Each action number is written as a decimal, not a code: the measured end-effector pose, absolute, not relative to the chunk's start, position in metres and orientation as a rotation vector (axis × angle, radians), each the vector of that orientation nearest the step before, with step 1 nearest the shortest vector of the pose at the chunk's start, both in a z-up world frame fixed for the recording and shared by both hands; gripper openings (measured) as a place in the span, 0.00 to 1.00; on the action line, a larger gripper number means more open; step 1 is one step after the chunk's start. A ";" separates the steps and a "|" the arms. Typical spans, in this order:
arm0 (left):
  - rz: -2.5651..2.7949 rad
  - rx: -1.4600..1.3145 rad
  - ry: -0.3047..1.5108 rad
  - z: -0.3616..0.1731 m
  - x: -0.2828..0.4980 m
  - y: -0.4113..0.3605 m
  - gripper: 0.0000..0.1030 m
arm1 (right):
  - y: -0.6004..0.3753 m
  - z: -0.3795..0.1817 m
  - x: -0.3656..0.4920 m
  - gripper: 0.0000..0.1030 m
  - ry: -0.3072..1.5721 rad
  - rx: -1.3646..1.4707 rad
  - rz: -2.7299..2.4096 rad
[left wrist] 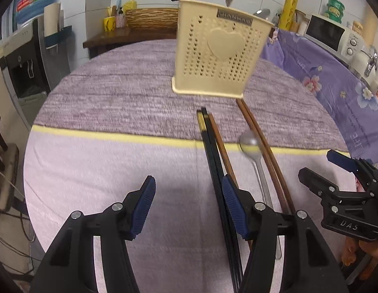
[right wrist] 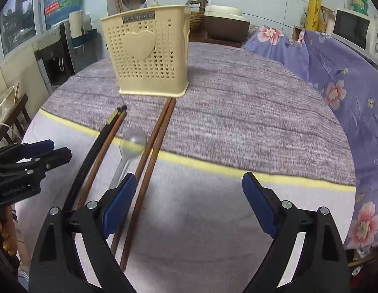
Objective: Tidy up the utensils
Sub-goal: 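Withdraw both open tools from the holder back over the loose chopsticks, then close the left tool on a black chopstick while the right tool closes on a brown chopstick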
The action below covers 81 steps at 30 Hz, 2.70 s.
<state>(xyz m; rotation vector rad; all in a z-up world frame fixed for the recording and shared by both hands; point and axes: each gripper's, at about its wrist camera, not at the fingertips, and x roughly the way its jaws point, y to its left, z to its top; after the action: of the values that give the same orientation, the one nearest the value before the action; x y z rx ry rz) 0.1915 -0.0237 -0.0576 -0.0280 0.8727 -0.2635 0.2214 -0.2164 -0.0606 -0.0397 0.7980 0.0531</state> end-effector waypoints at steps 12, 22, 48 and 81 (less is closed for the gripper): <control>-0.259 0.025 0.904 -0.068 0.182 -0.038 0.54 | -0.202 -0.079 0.224 0.89 0.884 -0.101 0.047; -0.235 0.037 0.899 -0.068 0.187 -0.043 0.54 | -0.212 -0.085 0.235 0.89 0.908 -0.029 0.040; -0.201 0.066 0.904 -0.068 0.212 -0.045 0.48 | -0.222 -0.071 0.236 0.81 0.846 -0.035 0.053; -0.166 0.076 0.937 -0.064 0.287 -0.058 0.17 | -0.202 -0.074 0.364 0.17 0.913 -0.014 0.101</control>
<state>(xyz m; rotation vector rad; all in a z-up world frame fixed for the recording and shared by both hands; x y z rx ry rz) 0.2868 -0.0577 -0.0639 0.0763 0.9369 -0.1657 0.3644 -0.2017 -0.0743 -0.0136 0.9125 0.1007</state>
